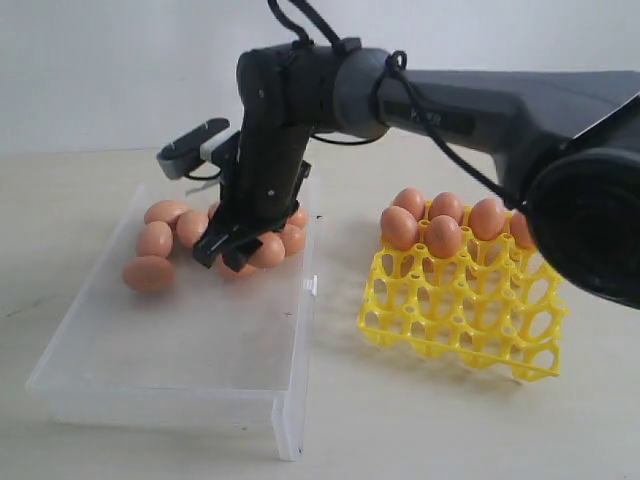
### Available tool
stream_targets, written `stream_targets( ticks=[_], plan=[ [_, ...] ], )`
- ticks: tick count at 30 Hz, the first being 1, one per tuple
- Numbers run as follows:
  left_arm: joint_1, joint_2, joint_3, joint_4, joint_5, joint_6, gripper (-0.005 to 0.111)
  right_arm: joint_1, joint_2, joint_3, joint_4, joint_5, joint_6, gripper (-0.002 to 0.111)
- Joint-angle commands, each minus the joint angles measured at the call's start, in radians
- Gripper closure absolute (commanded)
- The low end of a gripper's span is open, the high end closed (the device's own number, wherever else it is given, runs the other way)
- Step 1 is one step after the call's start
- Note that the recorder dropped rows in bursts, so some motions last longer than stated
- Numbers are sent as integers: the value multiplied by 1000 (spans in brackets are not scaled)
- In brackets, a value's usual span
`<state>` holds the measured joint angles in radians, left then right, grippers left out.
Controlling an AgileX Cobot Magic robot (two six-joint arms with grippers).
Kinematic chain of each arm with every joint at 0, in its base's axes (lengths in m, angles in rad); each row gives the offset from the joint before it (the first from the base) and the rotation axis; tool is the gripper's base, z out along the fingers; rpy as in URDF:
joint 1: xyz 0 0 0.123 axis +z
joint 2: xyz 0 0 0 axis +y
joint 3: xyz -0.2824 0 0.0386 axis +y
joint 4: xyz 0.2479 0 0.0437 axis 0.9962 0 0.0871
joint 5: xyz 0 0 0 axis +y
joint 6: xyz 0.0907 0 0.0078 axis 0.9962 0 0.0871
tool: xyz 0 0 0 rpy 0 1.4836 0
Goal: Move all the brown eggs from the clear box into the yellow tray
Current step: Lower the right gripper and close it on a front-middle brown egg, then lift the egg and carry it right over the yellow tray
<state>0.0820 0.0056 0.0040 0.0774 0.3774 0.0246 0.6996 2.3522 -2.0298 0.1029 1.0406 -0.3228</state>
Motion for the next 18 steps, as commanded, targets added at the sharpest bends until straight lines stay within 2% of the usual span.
stream_targets(
  ticks=[1,12,18],
  plan=[
    [-6,-6,-4,-7,1,-2,107,4,-89,-2,48,-60,-26,108],
    [-6,-6,-4,-7,1,-2,107,4,-224,6,142,-216,-82,108],
    [-6,-6,-4,-7,1,-2,107,2,-319,132,222,-339,-153,108]
  ],
)
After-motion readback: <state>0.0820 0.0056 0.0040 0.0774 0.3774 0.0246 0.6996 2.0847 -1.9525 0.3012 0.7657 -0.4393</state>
